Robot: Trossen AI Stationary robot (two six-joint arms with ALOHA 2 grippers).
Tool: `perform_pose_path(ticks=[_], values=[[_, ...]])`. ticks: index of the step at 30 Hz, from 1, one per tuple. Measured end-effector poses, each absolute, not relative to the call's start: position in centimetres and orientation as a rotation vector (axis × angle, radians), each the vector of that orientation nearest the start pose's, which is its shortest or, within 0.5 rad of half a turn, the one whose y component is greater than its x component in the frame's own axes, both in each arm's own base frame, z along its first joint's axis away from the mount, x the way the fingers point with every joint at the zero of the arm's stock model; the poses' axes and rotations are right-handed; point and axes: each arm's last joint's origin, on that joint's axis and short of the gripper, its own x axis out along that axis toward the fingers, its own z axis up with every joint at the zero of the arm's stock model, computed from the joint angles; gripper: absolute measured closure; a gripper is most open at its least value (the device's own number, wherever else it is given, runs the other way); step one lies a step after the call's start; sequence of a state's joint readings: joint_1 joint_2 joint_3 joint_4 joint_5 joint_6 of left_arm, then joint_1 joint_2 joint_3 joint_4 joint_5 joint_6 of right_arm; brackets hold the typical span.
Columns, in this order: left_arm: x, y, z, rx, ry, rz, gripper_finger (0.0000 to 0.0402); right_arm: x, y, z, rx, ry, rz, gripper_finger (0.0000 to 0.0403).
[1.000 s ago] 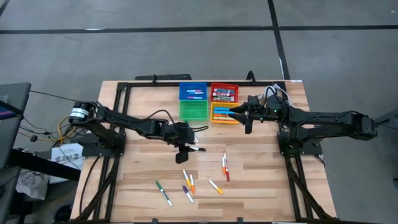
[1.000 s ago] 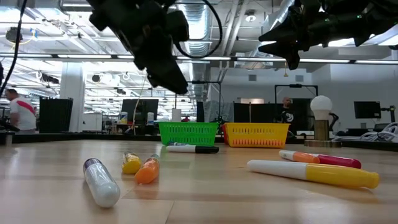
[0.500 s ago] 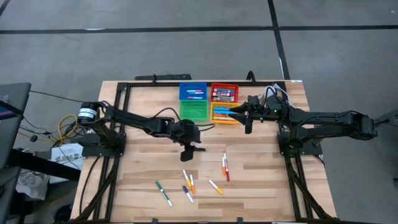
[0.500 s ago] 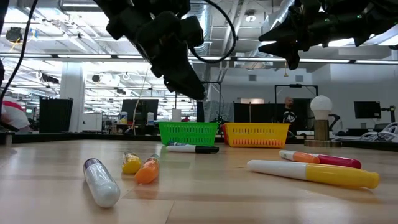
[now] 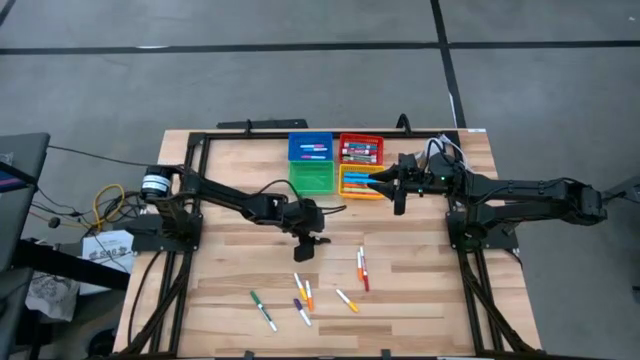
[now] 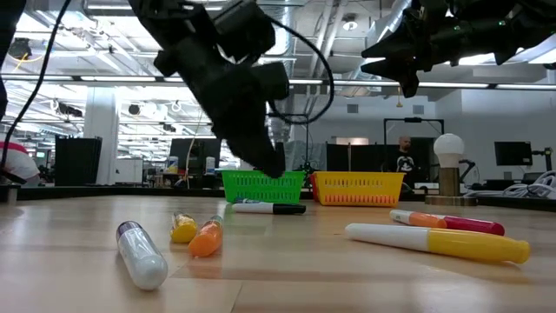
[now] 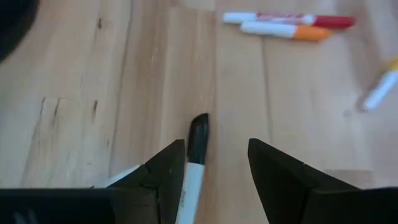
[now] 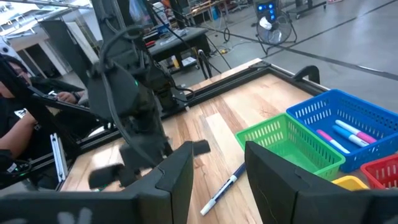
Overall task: Pick & Place Markers
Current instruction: Put the black highlighter pen into the blue bin
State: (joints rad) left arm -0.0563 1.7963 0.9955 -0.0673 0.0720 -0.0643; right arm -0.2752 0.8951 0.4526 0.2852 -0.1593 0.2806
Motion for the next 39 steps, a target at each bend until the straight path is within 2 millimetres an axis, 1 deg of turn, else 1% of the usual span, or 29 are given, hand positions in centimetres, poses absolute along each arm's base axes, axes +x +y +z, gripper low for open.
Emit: perform_pose_path(ticks=[12, 27, 32, 36, 39], values=[[35.8, -2.2, 12.5, -0.058, 0.947, -0.069, 0.0225, 19.1, -4.9, 24.4, 0.314, 0.136, -0.137, 0.0269], [35.8, -2.1, 12.5, -0.041, 0.947, -0.052, 0.0225, 19.1, -4.9, 24.4, 0.314, 0.136, -0.137, 0.027], [36.0, -2.7, 11.4, -0.03, 0.964, -0.062, 0.0225, 19.1, -4.9, 24.4, 0.314, 0.136, -0.137, 0.0269], [36.1, -2.9, 10.6, -0.053, 0.983, -0.049, 0.0226, 19.1, -4.9, 24.4, 0.313, 0.131, -0.136, 0.0269], [36.1, -3.0, 10.5, -0.051, 0.99, -0.046, 0.0238, 19.1, -4.9, 24.4, 0.313, 0.129, -0.136, 0.027]])
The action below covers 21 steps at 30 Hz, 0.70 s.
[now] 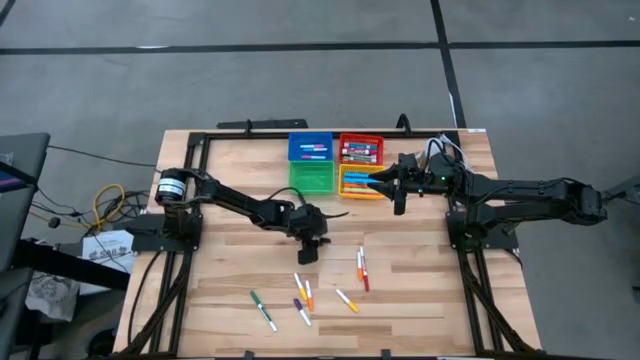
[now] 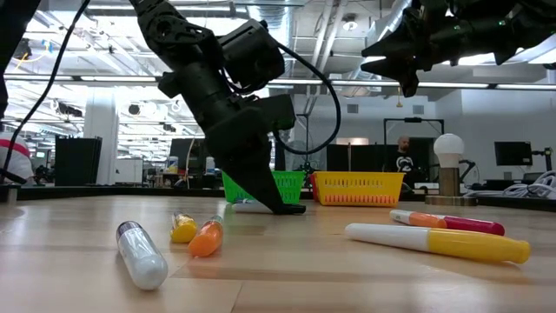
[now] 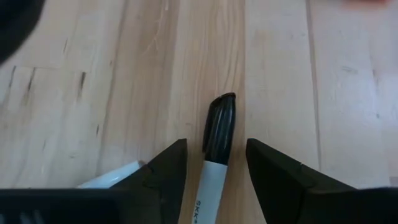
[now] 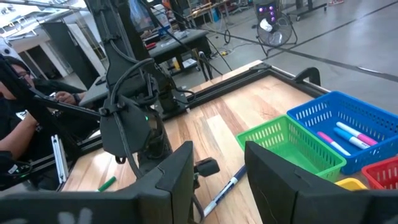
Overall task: Pick & Place Markers
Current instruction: Put the black highlighter pen into the blue bin
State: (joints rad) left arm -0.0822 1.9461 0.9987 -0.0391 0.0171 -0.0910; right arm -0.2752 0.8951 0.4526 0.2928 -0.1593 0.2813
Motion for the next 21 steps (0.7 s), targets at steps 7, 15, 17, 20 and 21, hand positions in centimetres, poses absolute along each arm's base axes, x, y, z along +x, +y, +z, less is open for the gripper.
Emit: perform_pose_path(ticks=[7, 15, 17, 20, 21], values=[[35.99, -2.96, 10.31, -0.109, 0.999, -0.009, 0.0306, 19.11, -4.92, 24.44, 0.313, 0.129, -0.136, 0.0269], [36.07, -3.46, 10.3, -0.194, 0.998, -0.095, 0.036, 19.11, -4.92, 24.45, 0.313, 0.129, -0.136, 0.0268], [36.06, -3.51, 10.3, -0.21, 0.999, -0.105, 0.0359, 19.11, -4.92, 24.45, 0.313, 0.129, -0.136, 0.027], [36.04, -3.51, 10.7, -0.216, 0.988, -0.103, 0.035, 19.11, -4.92, 24.45, 0.313, 0.129, -0.136, 0.027], [36.02, -3.51, 10.89, -0.215, 0.983, -0.102, 0.035, 19.11, -4.92, 24.45, 0.313, 0.129, -0.136, 0.027]])
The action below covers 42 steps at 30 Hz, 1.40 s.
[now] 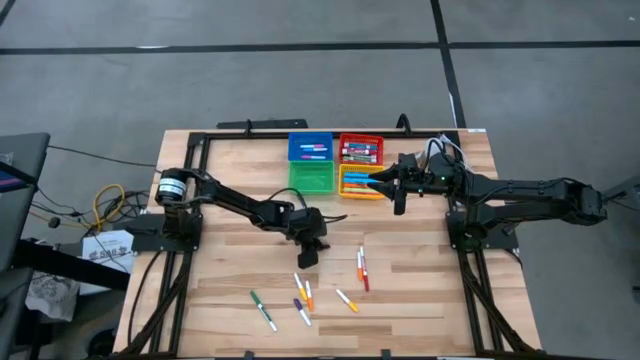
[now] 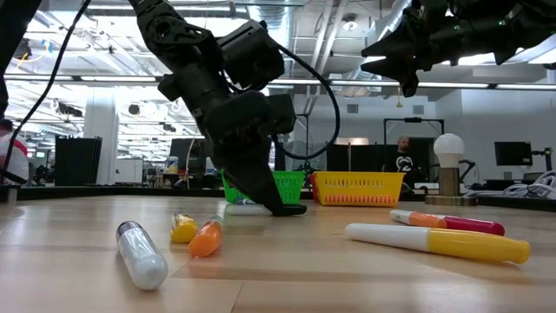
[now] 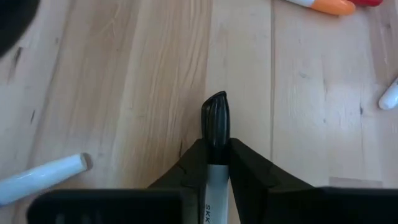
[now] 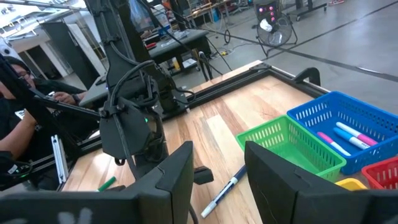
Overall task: Pick & Place Markers
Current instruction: Put the black highlighter pen into the blue bin
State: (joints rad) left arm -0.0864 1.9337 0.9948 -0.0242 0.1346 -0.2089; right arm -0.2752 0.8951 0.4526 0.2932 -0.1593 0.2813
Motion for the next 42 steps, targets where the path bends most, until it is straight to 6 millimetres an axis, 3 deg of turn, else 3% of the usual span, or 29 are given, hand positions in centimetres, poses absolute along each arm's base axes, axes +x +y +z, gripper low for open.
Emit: perform_pose_path(ticks=[8, 23, 31, 35, 42], values=[[35.7, -3.3, 12.7, -0.191, 0.94, -0.101, 0.036, 19.1, -4.9, 24.4, 0.313, 0.129, -0.136, 0.027], [35.8, -3.4, 13.4, -0.197, 0.918, -0.119, 0.0357, 19.1, -4.9, 24.4, 0.313, 0.129, -0.136, 0.0268], [34.6, -3.1, 16.9, -0.142, 0.879, -0.083, 0.0355, 19.1, -4.9, 24.4, 0.313, 0.129, -0.136, 0.0268], [33.8, -2.6, 19.6, -0.106, 0.801, -0.087, 0.0359, 19.1, -4.9, 24.4, 0.313, 0.13, -0.136, 0.0269], [32.1, 0.4, 24.5, -0.04, 0.636, 0.003, 0.0356, 19.1, -4.9, 24.4, 0.335, 0.13, -0.138, 0.0268]])
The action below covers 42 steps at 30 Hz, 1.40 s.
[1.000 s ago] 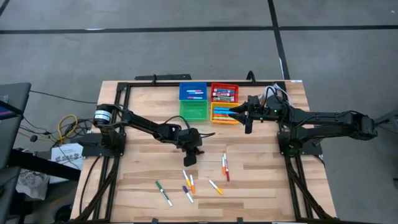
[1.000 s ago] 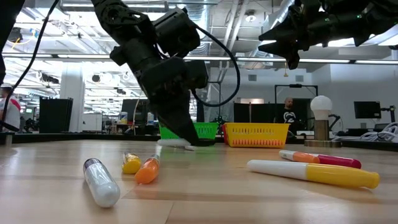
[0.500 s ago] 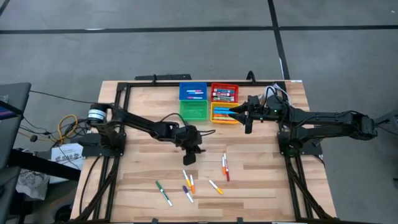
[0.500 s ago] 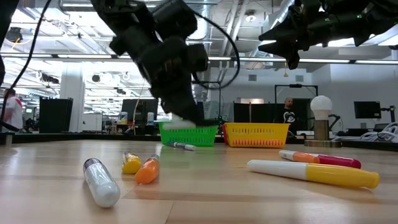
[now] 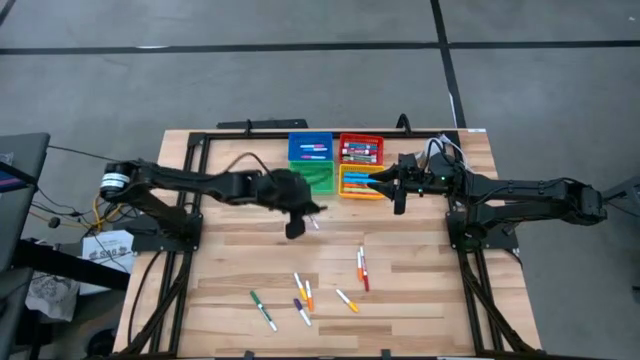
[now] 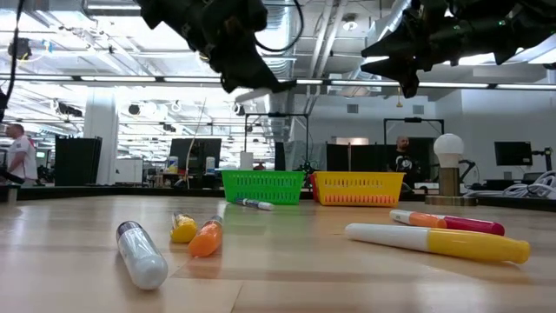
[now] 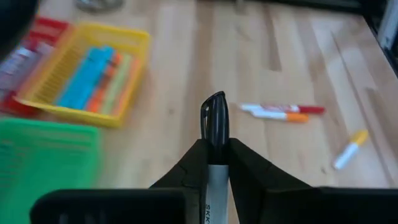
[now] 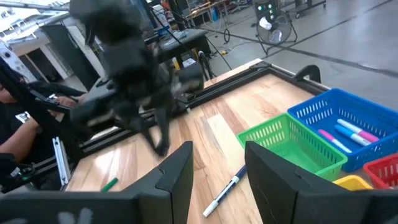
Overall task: Pick & Place Markers
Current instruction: Put the black highlighter pen into the blue bin
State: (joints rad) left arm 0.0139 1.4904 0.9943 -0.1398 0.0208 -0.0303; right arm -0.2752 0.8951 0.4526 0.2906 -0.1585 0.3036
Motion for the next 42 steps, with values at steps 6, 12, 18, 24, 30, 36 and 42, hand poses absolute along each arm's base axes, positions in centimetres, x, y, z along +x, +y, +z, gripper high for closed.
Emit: perform_pose_path(ticks=[6, 12, 18, 24, 30, 36, 42], values=[[30.8, 3.8, 26.6, 0.01, 0.569, 0.09, 0.036, 19.1, -4.9, 24.4, 0.348, 0.134, -0.14, 0.027], [30.3, 6.6, 26.9, 0.076, 0.558, 0.149, 0.0358, 19.1, -4.9, 24.4, 0.348, 0.134, -0.14, 0.0268], [30.1, 9.0, 27.6, 0.13, 0.478, 0.213, 0.0356, 19.1, -4.9, 24.4, 0.348, 0.136, -0.14, 0.027], [29.9, 10.6, 28.1, 0.21, 0.427, 0.231, 0.0359, 19.1, -4.9, 24.2, 0.352, 0.153, -0.144, 0.0269], [30.3, 12.5, 27.4, 0.257, 0.418, 0.277, 0.0352, 19.1, -4.9, 24.2, 0.352, 0.153, -0.144, 0.0269], [32.1, 15.5, 25.4, 0.256, 0.421, 0.305, 0.035, 19.0, -5.0, 24.2, 0.353, 0.155, -0.148, 0.027], [33.5, 19.4, 23.1, 0.204, 0.472, 0.306, 0.0351, 19.1, -5.0, 24.2, 0.354, 0.155, -0.148, 0.0268]])
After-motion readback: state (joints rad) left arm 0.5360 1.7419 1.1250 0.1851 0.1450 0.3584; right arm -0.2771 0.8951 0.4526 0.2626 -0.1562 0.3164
